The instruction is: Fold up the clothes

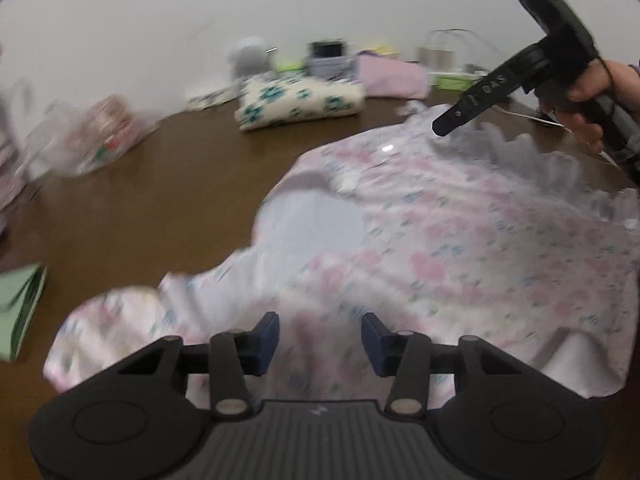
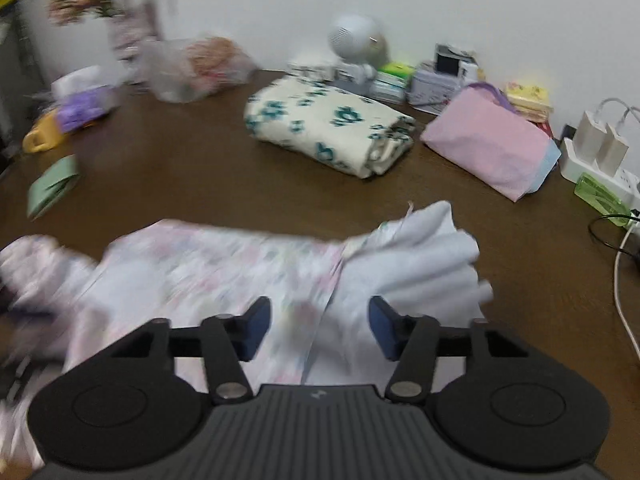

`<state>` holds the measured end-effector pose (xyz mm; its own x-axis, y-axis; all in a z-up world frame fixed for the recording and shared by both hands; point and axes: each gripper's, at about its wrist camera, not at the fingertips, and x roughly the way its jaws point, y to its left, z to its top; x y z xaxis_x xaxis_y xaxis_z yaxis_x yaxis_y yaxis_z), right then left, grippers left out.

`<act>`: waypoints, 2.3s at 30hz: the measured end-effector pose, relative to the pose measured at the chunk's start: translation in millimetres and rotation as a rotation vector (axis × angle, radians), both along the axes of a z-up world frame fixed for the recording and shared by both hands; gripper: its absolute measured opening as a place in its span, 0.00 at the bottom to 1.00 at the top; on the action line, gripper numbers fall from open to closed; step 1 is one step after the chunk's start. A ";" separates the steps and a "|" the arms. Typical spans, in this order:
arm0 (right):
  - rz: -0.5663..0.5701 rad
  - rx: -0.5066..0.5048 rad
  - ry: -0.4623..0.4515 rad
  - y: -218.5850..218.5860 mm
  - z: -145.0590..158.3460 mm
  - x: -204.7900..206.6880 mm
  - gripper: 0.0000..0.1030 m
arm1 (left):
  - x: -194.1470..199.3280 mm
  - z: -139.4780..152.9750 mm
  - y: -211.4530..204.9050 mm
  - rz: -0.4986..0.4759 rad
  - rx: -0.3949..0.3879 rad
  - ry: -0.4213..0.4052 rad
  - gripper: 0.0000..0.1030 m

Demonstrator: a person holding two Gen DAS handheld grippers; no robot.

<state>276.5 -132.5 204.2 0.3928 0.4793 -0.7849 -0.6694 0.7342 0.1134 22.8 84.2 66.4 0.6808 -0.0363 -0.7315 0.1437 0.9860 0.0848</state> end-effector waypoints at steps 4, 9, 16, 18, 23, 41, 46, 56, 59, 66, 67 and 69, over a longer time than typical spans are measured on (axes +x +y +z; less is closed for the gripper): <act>-0.061 0.063 0.153 4.2 -27.3 18.9 0.19 | -7.3 -3.9 18.0 0.040 -0.062 0.000 0.41; -0.130 0.052 0.077 -9.5 -34.1 3.7 0.00 | -3.1 -2.4 29.1 0.026 -0.063 -0.006 0.41; -0.122 0.025 0.016 -42.0 -12.0 -23.2 0.16 | 11.1 2.4 38.1 0.042 -0.026 -0.002 0.43; -0.094 0.030 0.011 -51.8 -4.5 -32.9 0.41 | -4.1 14.8 40.6 0.037 -0.040 -0.038 0.41; 0.165 -0.039 -0.073 -80.4 13.8 -98.2 0.39 | -41.1 22.3 31.2 -0.127 -0.142 -0.065 0.50; 0.301 -0.107 0.069 -91.1 -10.9 -206.7 0.12 | -51.2 27.3 43.1 0.049 0.085 -0.059 0.37; 0.267 -0.143 -0.120 -87.3 27.1 -167.8 0.37 | -32.4 79.5 15.8 -0.062 0.058 -0.180 0.61; 0.444 -0.468 -0.245 10.8 -0.3 -64.7 0.42 | 109.1 10.6 -65.3 -0.304 0.308 0.031 0.39; 0.425 -0.470 -0.242 22.9 -17.9 -49.6 0.32 | 126.1 11.1 -46.6 -0.204 0.224 0.018 0.32; 0.059 -0.067 -0.226 0.4 2.9 -9.1 0.40 | 149.1 13.8 -3.5 0.151 0.029 -0.131 0.36; 0.042 -0.064 -0.220 -1.2 3.7 -7.7 0.40 | 148.1 15.3 -2.3 0.137 0.011 -0.145 0.36; 0.020 -0.060 -0.211 -4.0 5.5 -7.5 0.39 | 140.7 19.6 -5.8 0.024 -0.013 -0.160 0.43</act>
